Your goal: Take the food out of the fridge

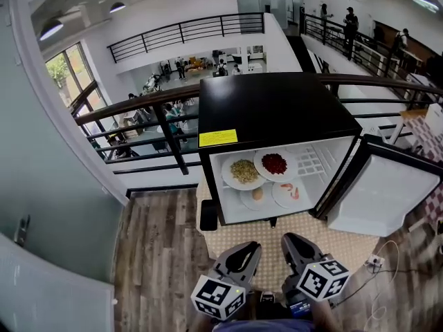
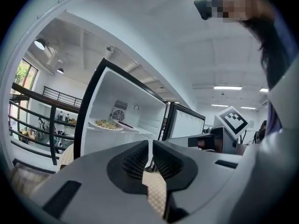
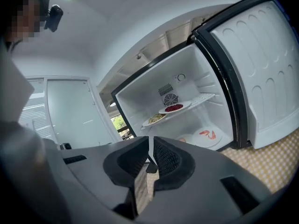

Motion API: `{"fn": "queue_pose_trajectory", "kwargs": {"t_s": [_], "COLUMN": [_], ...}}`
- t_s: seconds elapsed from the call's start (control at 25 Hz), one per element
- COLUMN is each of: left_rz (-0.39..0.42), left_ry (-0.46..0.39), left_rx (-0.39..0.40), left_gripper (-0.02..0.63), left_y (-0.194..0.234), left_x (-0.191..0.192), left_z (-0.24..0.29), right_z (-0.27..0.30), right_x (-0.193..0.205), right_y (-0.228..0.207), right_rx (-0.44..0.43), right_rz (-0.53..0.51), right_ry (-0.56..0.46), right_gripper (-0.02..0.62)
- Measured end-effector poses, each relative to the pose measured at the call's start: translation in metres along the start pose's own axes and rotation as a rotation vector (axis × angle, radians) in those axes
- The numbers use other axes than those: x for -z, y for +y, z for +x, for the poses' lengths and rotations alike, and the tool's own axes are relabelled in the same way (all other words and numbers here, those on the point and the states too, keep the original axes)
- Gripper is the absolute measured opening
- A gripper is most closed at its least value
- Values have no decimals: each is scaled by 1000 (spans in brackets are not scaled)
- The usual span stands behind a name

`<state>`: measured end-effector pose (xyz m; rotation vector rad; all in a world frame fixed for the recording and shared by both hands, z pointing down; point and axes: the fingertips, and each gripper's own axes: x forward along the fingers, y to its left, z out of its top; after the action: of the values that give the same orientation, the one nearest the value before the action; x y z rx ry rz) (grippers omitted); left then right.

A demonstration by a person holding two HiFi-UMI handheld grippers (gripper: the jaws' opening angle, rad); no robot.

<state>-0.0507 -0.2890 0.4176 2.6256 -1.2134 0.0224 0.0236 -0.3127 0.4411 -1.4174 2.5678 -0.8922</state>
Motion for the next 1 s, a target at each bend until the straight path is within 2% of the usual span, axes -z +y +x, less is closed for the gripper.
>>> {"fn": "queue_pose_trajectory", "kwargs": {"t_s": [0.24, 0.44, 0.56, 0.88, 1.0], "left_rz": [30, 18, 21, 4, 9], "left_ry": [34, 27, 31, 23, 27], "left_rx": [-36, -60, -77, -98, -107], "left_gripper": [30, 54, 58, 66, 69], "left_y": [14, 27, 35, 51, 52], "left_x": [1, -5, -6, -16, -17], "left_z": [40, 67, 81, 117, 121], "right_z": [35, 66, 81, 121, 133], "right_x": [-31, -61, -73, -88, -88], "right_y": [-31, -61, -72, -102, -108], "right_rx": [-46, -108, -140, -112, -91], "right_rz": [56, 246, 342, 474, 479], "right_ry": [9, -29, -26, -35, -27], "right_gripper": [28, 34, 100, 183, 193]}}
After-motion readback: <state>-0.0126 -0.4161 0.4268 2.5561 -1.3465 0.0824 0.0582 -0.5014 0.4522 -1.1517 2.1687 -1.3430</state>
